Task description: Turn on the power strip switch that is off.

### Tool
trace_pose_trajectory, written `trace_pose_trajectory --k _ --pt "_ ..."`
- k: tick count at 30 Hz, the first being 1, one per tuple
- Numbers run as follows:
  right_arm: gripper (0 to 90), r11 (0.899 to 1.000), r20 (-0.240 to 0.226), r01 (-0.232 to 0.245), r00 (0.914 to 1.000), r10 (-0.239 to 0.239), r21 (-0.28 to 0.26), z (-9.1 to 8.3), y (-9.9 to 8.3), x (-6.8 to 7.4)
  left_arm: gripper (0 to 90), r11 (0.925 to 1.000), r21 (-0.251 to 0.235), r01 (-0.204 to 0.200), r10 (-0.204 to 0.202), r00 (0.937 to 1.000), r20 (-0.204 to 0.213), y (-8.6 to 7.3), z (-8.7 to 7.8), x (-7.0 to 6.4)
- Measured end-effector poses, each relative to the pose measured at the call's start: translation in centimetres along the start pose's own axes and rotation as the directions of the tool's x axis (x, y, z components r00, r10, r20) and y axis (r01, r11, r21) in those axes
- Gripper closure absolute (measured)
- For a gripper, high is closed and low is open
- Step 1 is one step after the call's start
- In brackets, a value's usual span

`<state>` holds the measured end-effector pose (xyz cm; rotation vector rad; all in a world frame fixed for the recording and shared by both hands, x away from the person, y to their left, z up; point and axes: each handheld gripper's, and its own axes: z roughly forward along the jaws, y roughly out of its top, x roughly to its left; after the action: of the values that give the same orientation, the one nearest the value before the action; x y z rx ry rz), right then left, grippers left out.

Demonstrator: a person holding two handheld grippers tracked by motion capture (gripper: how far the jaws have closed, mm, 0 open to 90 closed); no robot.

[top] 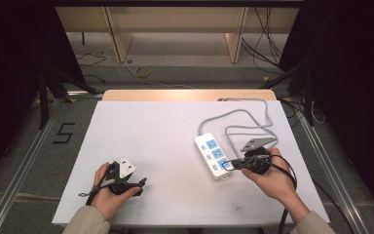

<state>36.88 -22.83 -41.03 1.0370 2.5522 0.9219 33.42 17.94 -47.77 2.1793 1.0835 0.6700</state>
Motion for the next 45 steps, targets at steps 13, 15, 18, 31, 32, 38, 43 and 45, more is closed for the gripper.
trace_pose_trajectory --k 13,15,18,31,32,38,43,45 --pt "90.0 1.0 -0.01 0.0 1.0 0.0 0.013 0.4 0.7 0.1 19.4 1.0 -0.002 0.002 -0.002 1.0 0.0 0.0 0.0 0.0" --pt "90.0 1.0 -0.012 -0.004 0.9999 0.004 0.019 0.5 0.8 0.1 19.5 1.0 -0.002 0.002 -0.002 1.0 0.0 0.0 0.0 0.0" --pt "90.0 1.0 -0.012 0.004 0.9999 -0.004 0.019 0.6 0.9 0.1 19.5 1.0 -0.002 0.001 -0.001 1.0 -0.001 0.0 0.0 0.0" --pt "90.0 1.0 -0.019 0.007 0.9998 -0.006 0.03 0.9 1.4 0.2 19.4 1.0 -0.004 0.0 0.0 1.0 -0.003 0.1 0.0 0.0" --pt "90.0 0.999 -0.019 0.008 0.9998 -0.008 0.031 1.0 1.4 0.2 19.4 1.0 -0.004 0.003 -0.003 1.0 -0.002 0.0 0.0 0.0" --pt "90.0 0.999 -0.02 0.004 0.9998 -0.003 0.035 1.1 1.5 0.2 19.4 1.0 -0.005 0.0 0.0 1.0 -0.003 0.1 0.0 0.0" --pt "90.0 0.999 -0.021 0.008 0.9998 -0.008 0.035 1.2 1.6 0.2 19.4 1.0 -0.005 0.002 -0.002 1.0 -0.002 0.1 0.0 0.0" --pt "90.0 0.999 -0.021 0.008 0.9997 -0.007 0.037 1.2 1.7 0.2 19.4 1.0 -0.005 0.0 0.0 1.0 -0.004 0.1 0.0 0.0"
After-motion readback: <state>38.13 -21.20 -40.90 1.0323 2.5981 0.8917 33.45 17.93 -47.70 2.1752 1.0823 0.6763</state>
